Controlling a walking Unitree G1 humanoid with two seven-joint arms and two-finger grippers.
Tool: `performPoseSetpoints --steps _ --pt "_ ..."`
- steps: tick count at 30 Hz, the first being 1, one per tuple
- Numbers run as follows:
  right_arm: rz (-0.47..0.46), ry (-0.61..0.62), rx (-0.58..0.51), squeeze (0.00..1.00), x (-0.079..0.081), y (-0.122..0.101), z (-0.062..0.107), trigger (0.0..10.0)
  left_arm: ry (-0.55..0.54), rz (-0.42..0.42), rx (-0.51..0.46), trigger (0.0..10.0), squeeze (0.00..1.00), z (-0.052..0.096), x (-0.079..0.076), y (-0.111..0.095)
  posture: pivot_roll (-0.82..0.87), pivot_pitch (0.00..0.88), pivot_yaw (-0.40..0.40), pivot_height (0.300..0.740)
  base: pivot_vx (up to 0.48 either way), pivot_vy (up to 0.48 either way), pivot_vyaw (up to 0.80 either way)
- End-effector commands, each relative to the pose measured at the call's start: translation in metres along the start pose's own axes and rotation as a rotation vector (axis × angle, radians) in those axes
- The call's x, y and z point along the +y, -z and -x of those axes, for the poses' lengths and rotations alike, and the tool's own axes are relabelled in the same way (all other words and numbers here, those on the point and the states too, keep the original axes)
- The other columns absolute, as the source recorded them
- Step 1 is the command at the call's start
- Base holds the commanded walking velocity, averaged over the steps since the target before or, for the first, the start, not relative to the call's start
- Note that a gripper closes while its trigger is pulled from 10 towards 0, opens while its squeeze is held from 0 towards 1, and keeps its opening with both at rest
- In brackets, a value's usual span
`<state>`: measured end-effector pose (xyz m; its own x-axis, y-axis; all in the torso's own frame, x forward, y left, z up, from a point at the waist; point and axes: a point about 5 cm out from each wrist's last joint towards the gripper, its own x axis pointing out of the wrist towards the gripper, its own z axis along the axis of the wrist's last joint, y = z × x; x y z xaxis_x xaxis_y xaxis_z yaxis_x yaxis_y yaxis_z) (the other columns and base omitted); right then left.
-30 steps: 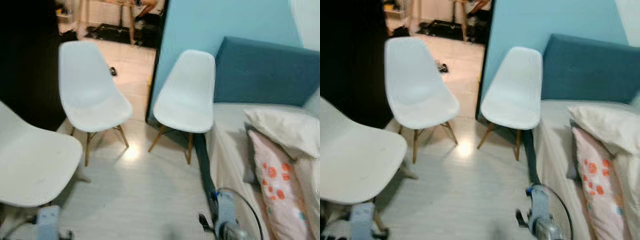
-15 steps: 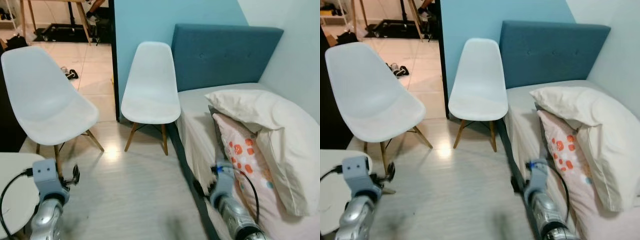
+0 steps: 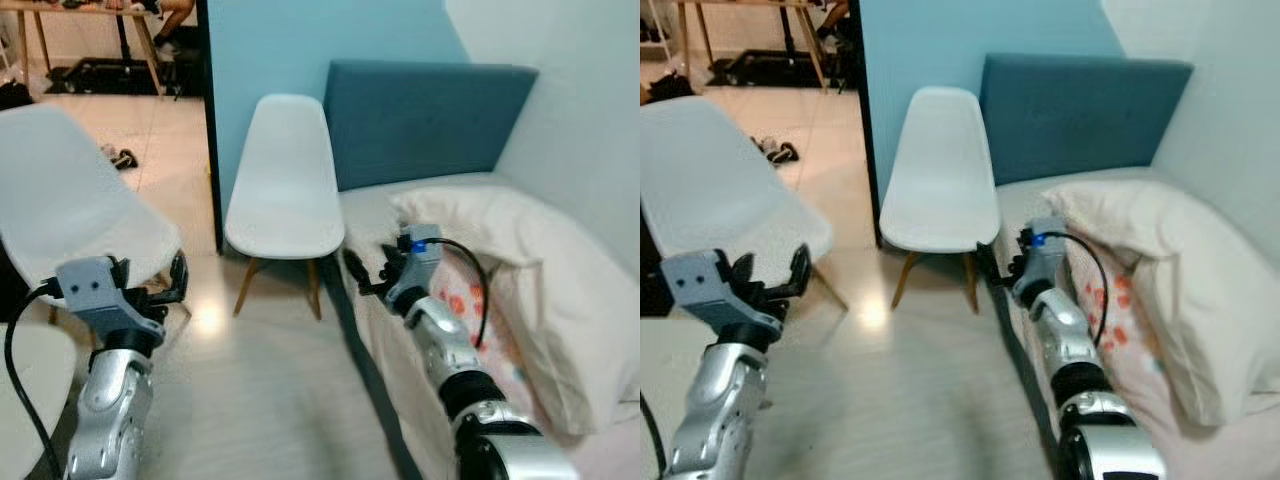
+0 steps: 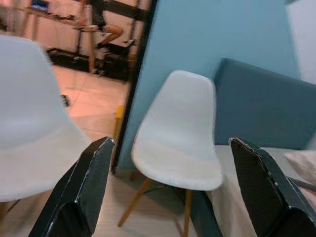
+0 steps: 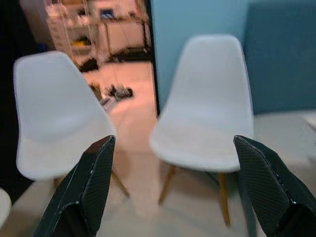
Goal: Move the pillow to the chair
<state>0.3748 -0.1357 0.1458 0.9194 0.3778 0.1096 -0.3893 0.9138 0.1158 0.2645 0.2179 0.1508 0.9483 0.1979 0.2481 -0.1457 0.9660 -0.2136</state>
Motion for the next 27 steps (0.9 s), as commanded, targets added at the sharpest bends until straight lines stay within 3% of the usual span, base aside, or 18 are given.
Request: performPoseSetpoints --steps 1,7,21,26,27 --pt "-0.011 -0.018 0.005 0.0 0.004 -0.001 -0.002 10.0 -0.006 0.016 0.037 10.0 0.0 0.002 -0.001 0.006 0.0 0.0 -0.116 0.74 0.48 0.0 0.0" --pt "0.023 -0.031 -0.003 0.0 0.002 -0.01 -0.004 10.0 -0.004 0.019 0.072 10.0 0.0 0.003 -0.004 0.005 -0.01 0.0 -0.121 0.74 0.48 0.0 0.0" --pt "0.032 0.029 0.008 0.0 -0.011 -0.02 -0.004 10.0 0.038 -0.005 0.075 10.0 0.0 -0.006 -0.004 0.003 -0.02 0.0 -0.126 0.74 0.48 0.0 -0.75" --pt "0.11 0.041 0.01 0.0 -0.017 -0.032 -0.007 10.0 0.044 -0.005 0.083 10.0 0.0 -0.007 -0.004 0.004 -0.02 0.0 -0.129 0.74 0.48 0.0 -0.75" --pt "0.191 0.056 0.027 0.0 -0.023 -0.039 -0.007 10.0 0.048 -0.005 0.086 10.0 0.0 -0.007 -0.004 0.005 -0.03 0.0 -0.131 0.74 0.48 0.0 -0.75"
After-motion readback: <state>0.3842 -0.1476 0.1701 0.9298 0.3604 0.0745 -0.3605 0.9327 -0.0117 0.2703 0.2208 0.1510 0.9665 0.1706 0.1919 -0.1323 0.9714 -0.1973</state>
